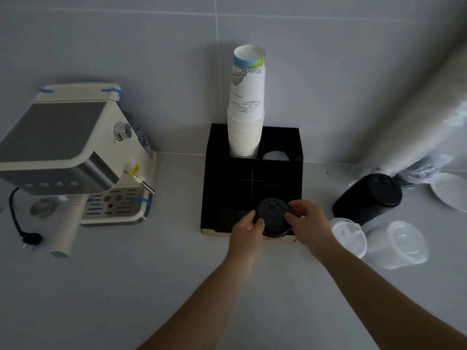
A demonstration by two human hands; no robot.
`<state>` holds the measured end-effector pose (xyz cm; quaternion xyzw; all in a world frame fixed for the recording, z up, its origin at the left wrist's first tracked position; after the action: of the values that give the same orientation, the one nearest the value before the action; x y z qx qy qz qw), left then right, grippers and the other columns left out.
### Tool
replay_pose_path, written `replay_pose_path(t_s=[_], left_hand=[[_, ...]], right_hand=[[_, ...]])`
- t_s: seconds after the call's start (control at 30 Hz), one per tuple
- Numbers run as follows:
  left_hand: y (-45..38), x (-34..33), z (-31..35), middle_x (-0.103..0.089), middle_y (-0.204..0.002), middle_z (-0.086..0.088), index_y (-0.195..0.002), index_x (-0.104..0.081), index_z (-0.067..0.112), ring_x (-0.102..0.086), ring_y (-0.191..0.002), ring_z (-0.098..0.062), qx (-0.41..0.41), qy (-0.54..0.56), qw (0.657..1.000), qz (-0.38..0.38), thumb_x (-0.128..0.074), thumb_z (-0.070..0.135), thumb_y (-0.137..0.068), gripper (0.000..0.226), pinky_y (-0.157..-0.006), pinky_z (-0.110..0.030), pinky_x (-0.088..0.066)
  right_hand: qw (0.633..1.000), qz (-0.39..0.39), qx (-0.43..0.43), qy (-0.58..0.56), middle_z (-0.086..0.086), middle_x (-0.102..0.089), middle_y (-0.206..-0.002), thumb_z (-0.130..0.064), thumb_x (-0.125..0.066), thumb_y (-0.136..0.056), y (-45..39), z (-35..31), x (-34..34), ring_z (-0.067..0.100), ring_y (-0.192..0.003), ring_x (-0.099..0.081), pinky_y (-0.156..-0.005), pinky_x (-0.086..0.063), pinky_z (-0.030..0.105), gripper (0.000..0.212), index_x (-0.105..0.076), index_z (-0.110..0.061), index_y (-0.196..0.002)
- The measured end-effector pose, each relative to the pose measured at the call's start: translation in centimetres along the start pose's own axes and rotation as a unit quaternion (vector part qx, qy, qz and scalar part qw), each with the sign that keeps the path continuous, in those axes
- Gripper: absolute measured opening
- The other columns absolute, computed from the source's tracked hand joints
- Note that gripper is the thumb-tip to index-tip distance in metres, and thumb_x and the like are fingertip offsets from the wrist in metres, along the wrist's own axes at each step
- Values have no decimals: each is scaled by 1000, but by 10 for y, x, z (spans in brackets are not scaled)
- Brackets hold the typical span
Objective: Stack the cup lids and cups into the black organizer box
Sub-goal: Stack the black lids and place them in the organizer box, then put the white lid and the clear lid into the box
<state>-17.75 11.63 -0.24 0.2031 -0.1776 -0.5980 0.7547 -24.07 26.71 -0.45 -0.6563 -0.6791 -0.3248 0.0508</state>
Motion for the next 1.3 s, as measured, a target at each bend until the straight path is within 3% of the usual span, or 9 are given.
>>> replay_pose_path(t_s=[0.1,0.23,0.4,0.5,0.6,0.8,1.13,1.23,1.3], left_hand=[[-9,-11,-3,-31,-156,0,-150,-28,19,-31,-142,-17,29,3,999,-29,-44,42,-96,61,-115,-30,-27],[-26,-19,-19,-38,-153,3,-147,-32,33,-36,-138,-15,91,43,994,-42,-42,77,-71,89,-116,-40,-28],[-26,-26,-12,-39,-151,2,-149,-31,26,-35,-140,-14,134,111,983,-51,-35,68,-88,74,-115,-31,-26],[-31,-31,-9,-49,-138,3,-144,-38,20,-40,-132,-10,147,141,977,-66,-32,60,-94,64,-105,-26,-29],[-39,-28,-7,-46,-145,1,-143,-40,19,-37,-137,-12,170,156,972,-53,-35,65,-90,70,-114,-30,-27],[-53,-34,2,-51,-143,-5,-138,-46,17,-43,-134,-18,202,126,971,-36,-28,67,-90,71,-109,-29,-31],[-58,-32,5,-40,-152,-5,-146,-36,24,-33,-141,-22,241,101,965,-15,-31,81,-77,90,-117,-42,-26],[-56,-30,6,-41,-151,-5,-145,-37,26,-37,-140,-22,235,105,966,-12,-36,84,-70,94,-116,-44,-29],[-53,-28,7,-43,-149,-6,-144,-39,25,-39,-138,-22,235,107,966,-11,-38,84,-69,95,-115,-44,-31]], right_hand=[[999,-24,-3,27,-2,-69,-102,-12,-65,-85,-11,-4,-2,20,-92,-66,-76,-55,33,28,-64,-23,-111],[995,-82,-16,50,-4,-68,-107,-15,-64,-84,-20,-2,-12,20,-97,-66,-77,-55,34,40,-60,-26,-122],[992,-116,-42,38,2,-58,-122,-29,-53,-95,-21,-5,-22,21,-111,-56,-89,-41,29,48,-48,-19,-142],[988,-124,-87,-20,7,-63,-117,-41,-44,-99,-27,-7,-27,20,-101,-57,-96,-43,32,38,-62,-17,-123],[980,-122,-139,-72,9,-66,-123,-67,-38,-85,-37,-1,-35,27,-113,-61,-107,-43,46,63,-64,-22,-121],[957,-121,-215,-155,4,-57,-141,-92,-36,-54,-58,30,-52,26,-131,-51,-114,-35,47,112,-48,-23,-142],[949,-128,-223,-185,3,-58,-141,-99,-39,-43,-61,43,-54,25,-130,-52,-113,-36,46,122,-51,-25,-139],[951,-130,-218,-176,4,-53,-144,-89,-33,-66,-46,22,-48,26,-134,-47,-116,-33,45,105,-47,-20,-143],[952,-124,-217,-175,4,-52,-145,-90,-33,-61,-45,22,-46,26,-135,-47,-115,-33,45,107,-46,-22,-143]])
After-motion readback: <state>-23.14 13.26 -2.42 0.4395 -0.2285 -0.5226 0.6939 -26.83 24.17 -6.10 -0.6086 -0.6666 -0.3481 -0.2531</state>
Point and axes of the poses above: each hand's wrist, its own y-axis away from the middle knuckle, its own x-axis out of the back of the hand, z = x × y, the point moved 5 cm from there along -y, towards the middle knuckle
